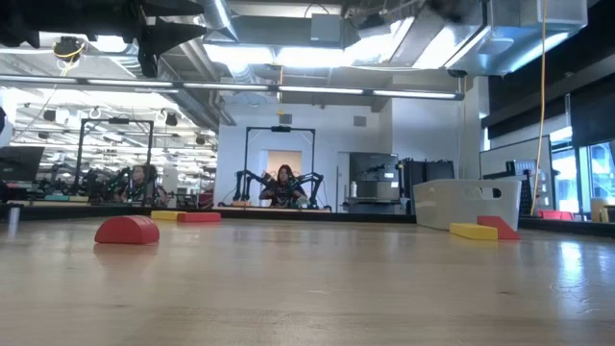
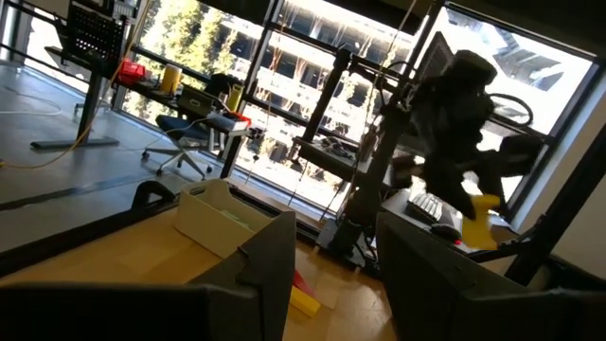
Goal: Sort & place blocks by color
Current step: Put the bottom left yellow block into the black bin
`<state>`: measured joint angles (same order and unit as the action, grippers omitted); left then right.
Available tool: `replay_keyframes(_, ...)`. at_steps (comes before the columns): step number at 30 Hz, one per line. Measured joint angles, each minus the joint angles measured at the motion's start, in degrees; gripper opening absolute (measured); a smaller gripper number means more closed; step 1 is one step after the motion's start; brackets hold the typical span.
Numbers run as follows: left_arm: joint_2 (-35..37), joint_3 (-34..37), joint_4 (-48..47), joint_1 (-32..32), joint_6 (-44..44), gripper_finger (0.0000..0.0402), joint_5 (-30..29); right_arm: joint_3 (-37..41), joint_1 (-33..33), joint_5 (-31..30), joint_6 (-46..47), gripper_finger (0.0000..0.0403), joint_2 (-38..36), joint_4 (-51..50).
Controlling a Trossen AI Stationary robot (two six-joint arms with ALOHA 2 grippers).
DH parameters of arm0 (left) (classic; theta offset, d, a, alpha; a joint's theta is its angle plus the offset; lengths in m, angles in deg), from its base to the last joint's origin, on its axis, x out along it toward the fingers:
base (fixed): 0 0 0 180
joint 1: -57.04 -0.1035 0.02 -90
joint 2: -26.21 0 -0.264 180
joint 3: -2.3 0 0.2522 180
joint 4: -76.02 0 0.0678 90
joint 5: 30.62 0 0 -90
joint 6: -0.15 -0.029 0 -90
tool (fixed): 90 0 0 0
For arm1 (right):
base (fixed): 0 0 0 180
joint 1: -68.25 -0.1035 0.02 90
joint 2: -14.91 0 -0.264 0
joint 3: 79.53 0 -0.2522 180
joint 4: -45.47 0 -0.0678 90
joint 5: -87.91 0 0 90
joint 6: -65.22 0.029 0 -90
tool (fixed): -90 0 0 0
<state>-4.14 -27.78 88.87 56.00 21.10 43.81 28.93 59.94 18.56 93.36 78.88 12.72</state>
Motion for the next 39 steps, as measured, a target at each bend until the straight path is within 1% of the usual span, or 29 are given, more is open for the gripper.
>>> replay_keyframes(2, 0.0, 0.0, 0.0, 0.0, 0.0, 0.0139, 0.0, 0.0, -4.3, 2.8, 7.2, 0.0137, 0.0, -3.4)
replay_keyframes(4, 0.0, 0.0, 0.0, 0.0, 0.0, 0.0139, 0.0, 0.9, -9.3, 2.8, 12.4, 0.0137, 0.2, -6.7)
replay_keyframes(5, 0.0, 0.0, 0.0, 0.0, 0.0, 0.0139, 0.0, 1.4, -11.7, 1.5, 14.1, 0.0137, 0.3, -9.5)
replay_keyframes(7, 0.0, 0.0, 0.0, 0.0, 0.0, 0.0139, 0.0, 2.3, -16.5, -2.5, 17.9, 0.0137, 0.4, -13.7)
replay_keyframes(10, 0.0, 0.0, 0.0, 0.0, 0.0, 0.0139, 0.0, 4.7, -22.4, -11.5, 23.4, 0.0137, 0.5, -17.1)
replay_keyframes(12, 0.0, 0.0, 0.0, 0.0, 0.0, 0.0139, 0.0, 6.9, -25.4, -17.4, 27.7, 0.0137, 0.7, -17.3)
replay_keyframes(14, 0.0, 0.0, 0.0, 0.0, 0.0, 0.0139, 0.0, 8.6, -27.8, -20.8, 31.2, 0.0137, 1.2, -16.7)
replay_keyframes(17, 0.0, 0.0, 0.0, 0.0, 0.0, 0.0139, 0.0, 10.0, -30.6, -21.5, 34.2, 0.0137, 3.1, -16.8)
replay_keyframes(22, 0.0, 0.0, 0.0, 0.0, 0.0, 0.0139, 0.0, 9.8, -34.4, -21.5, 36.7, 0.0137, 6.7, -15.7)
replay_keyframes(25, 0.0, 0.0, 0.0, 0.0, 0.0, 0.0139, 0.0, 9.8, -36.7, -22.3, 39.2, 0.0137, 10.2, -15.3)
replay_keyframes(28, 0.0, 0.0, 0.0, 0.0, 0.0, 0.0139, 0.0, 9.8, -38.6, -22.4, 39.5, 0.0137, 13.9, -14.3)
replay_keyframes(31, 0.0, 0.0, 0.1, 0.0, 0.0, 0.0139, 0.0, 9.8, -39.5, -22.5, 40.8, 0.0137, 16.1, -13.8)
replay_keyframes(35, 0.0, 0.0, 0.1, 0.0, 0.0, 0.0139, 0.0, 9.8, -39.7, -22.9, 41.0, 0.0137, 17.0, -13.8)
replay_keyframes(39, 0.0, 0.0, 0.1, 0.0, 0.0, 0.0139, 0.0, 9.8, -39.6, -25.2, 41.1, 0.0137, 17.3, -14.0)
